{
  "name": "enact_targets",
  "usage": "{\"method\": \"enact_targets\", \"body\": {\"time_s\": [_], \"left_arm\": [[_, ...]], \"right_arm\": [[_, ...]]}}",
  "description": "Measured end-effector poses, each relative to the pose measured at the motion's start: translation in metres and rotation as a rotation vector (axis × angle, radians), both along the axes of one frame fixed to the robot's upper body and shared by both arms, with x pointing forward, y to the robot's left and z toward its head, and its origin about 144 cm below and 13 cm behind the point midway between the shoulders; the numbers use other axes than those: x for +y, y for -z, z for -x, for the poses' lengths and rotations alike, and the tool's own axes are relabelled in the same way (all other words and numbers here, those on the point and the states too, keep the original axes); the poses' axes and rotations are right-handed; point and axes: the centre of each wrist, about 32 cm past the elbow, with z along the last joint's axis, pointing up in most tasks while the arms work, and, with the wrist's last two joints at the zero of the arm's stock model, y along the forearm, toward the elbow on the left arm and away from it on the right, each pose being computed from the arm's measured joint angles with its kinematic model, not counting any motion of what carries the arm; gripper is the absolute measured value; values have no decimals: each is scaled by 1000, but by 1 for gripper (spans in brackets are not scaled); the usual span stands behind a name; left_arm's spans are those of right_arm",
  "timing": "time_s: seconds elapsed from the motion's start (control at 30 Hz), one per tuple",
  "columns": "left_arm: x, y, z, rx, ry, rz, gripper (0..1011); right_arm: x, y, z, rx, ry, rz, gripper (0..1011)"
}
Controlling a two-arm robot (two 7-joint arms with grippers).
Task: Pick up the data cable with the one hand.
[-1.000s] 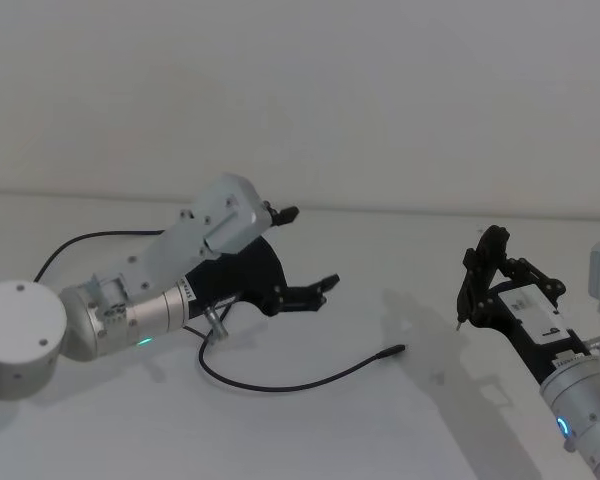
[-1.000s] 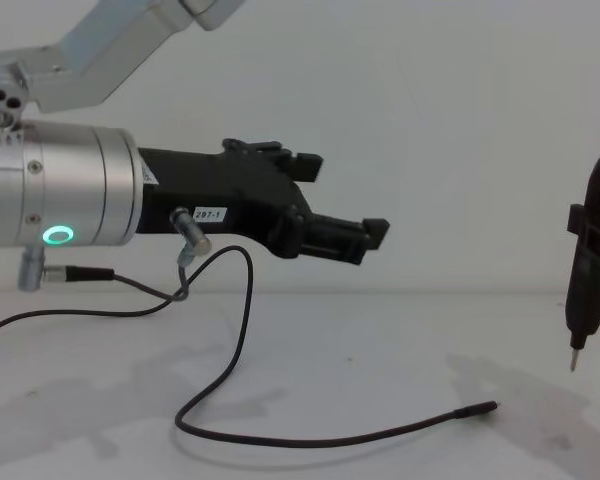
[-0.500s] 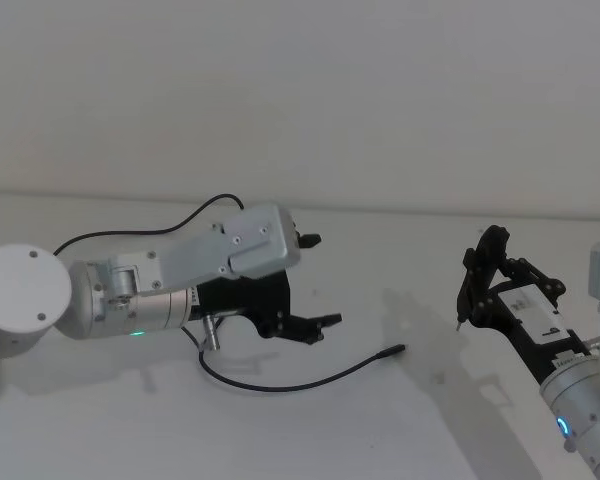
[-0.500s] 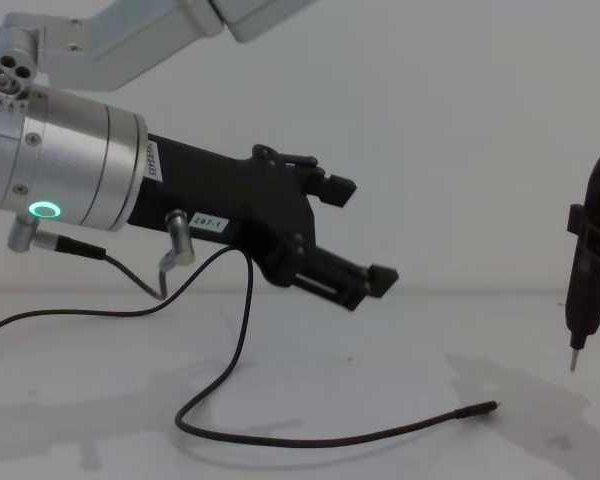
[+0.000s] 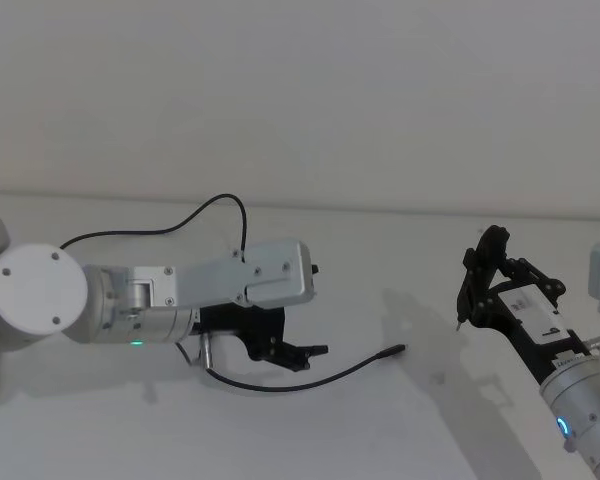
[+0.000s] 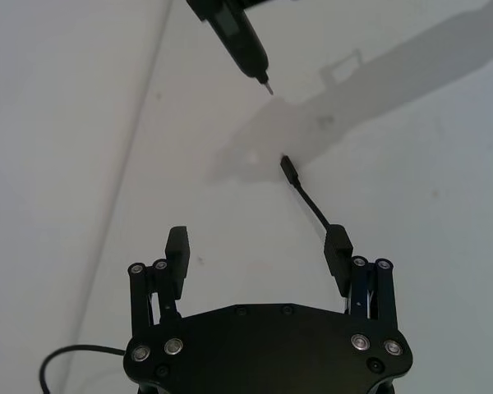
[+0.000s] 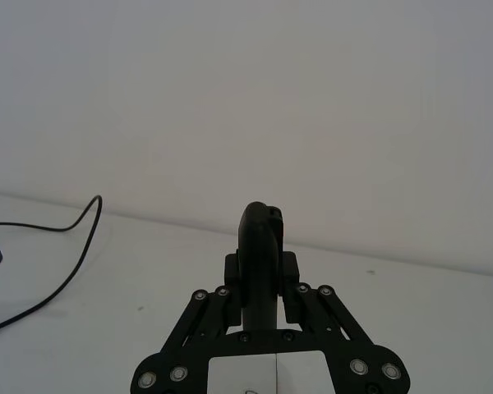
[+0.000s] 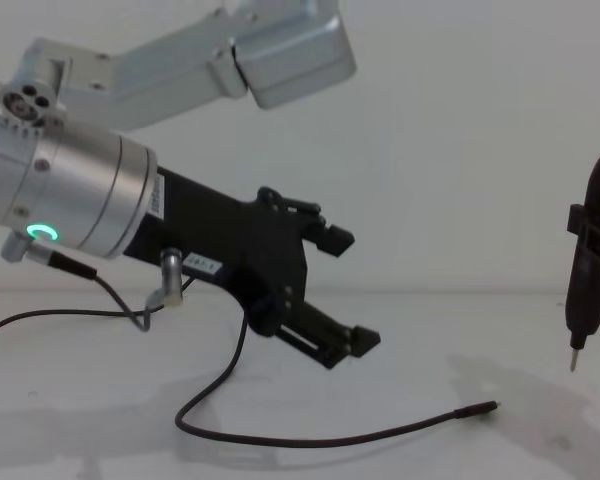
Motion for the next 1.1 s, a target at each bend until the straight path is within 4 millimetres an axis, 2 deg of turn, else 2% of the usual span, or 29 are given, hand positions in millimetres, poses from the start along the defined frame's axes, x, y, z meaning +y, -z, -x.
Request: {"method": "enact_targets", "body": {"time_s": [0.67,1.1], "left_arm": [[-16,24,-10,96,-48,-33,1001],[-28,32,-17,132,-43,-57,1001]], "right_arm": [[0,0,0,0,0,0,268],[0,0,0,0,0,0,268]]}}
